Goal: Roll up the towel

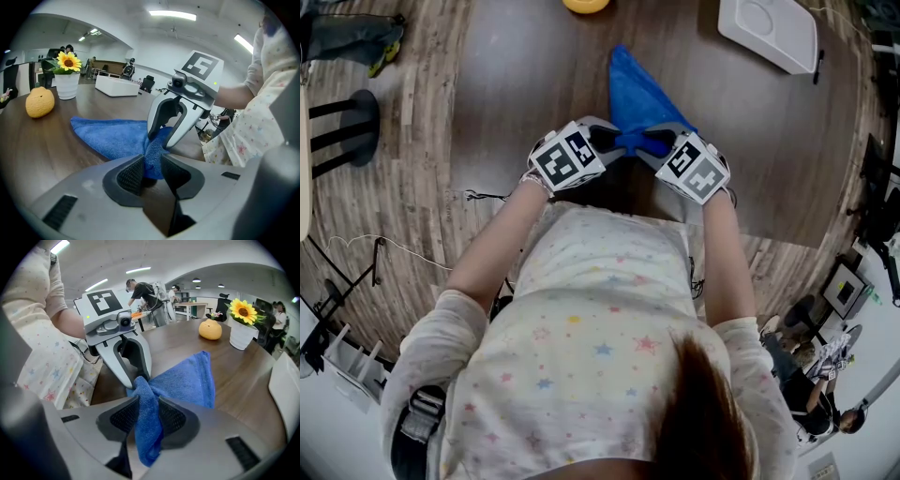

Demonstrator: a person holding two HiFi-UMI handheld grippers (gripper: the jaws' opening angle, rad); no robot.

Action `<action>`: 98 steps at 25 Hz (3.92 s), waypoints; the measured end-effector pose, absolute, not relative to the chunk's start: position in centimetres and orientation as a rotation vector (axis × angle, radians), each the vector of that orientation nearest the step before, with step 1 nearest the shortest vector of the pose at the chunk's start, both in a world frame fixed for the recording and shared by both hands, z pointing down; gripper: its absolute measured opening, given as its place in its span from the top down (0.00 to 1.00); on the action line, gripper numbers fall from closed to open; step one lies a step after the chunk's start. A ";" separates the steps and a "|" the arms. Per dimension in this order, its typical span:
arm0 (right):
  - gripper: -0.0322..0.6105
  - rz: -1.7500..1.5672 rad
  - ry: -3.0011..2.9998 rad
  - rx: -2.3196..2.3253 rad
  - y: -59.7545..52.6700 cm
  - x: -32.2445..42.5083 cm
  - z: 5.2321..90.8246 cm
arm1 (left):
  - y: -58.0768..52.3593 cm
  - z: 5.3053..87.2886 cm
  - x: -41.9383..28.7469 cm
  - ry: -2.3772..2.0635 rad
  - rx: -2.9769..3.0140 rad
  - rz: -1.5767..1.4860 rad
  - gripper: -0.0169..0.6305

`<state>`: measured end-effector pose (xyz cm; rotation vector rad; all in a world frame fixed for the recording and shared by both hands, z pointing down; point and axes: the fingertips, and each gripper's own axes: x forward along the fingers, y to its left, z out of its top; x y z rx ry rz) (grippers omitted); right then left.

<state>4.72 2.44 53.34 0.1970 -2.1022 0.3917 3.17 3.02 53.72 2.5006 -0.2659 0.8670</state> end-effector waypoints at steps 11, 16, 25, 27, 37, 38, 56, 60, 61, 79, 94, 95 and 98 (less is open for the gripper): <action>0.77 0.334 -2.084 0.230 1.3 4.5 53.4 | 2.4 52.1 3.3 -0.299 2.690 0.937 0.77; 0.77 0.335 -2.089 0.238 0.9 4.5 53.5 | 4.4 52.2 4.2 -0.150 2.787 1.039 0.72; 0.77 0.289 -2.130 0.303 -0.3 4.1 52.5 | 3.2 54.3 3.9 -0.253 2.770 1.153 0.71; 0.77 0.262 -2.151 0.297 -0.2 4.1 51.6 | 3.0 54.3 4.0 -0.251 2.766 1.143 0.71; 0.71 0.081 -2.105 0.168 2.8 4.5 52.8 | 2.8 54.1 4.0 -0.228 2.748 1.095 0.76; 0.71 0.051 -2.096 0.167 2.7 4.4 52.9 | 2.7 54.0 3.9 -0.230 2.748 1.090 0.76; 0.80 0.029 -2.066 0.135 2.9 5.0 53.6 | 3.0 53.8 4.1 -0.201 2.736 1.072 0.82; 0.81 0.036 -2.048 0.091 4.1 4.7 53.5 | 4.1 53.7 3.9 -0.162 2.735 1.071 0.82; 0.82 0.045 -2.045 0.072 4.6 4.7 53.5 | 4.6 53.7 3.8 -0.144 2.729 1.063 0.82; 0.82 0.274 -2.082 0.066 4.4 4.1 52.7 | 4.3 52.9 3.0 -0.162 2.599 0.868 0.75; 0.82 0.355 -2.095 0.227 1.3 4.2 52.8 | 2.9 49.9 3.2 -0.236 2.784 0.736 0.73; 0.82 0.355 -2.095 0.233 1.1 4.2 52.8 | 3.1 50.1 3.3 -0.218 2.778 0.751 0.73; 0.82 0.350 -2.094 0.251 0.7 4.1 52.7 | 3.8 51.3 3.5 -0.195 2.787 0.848 0.73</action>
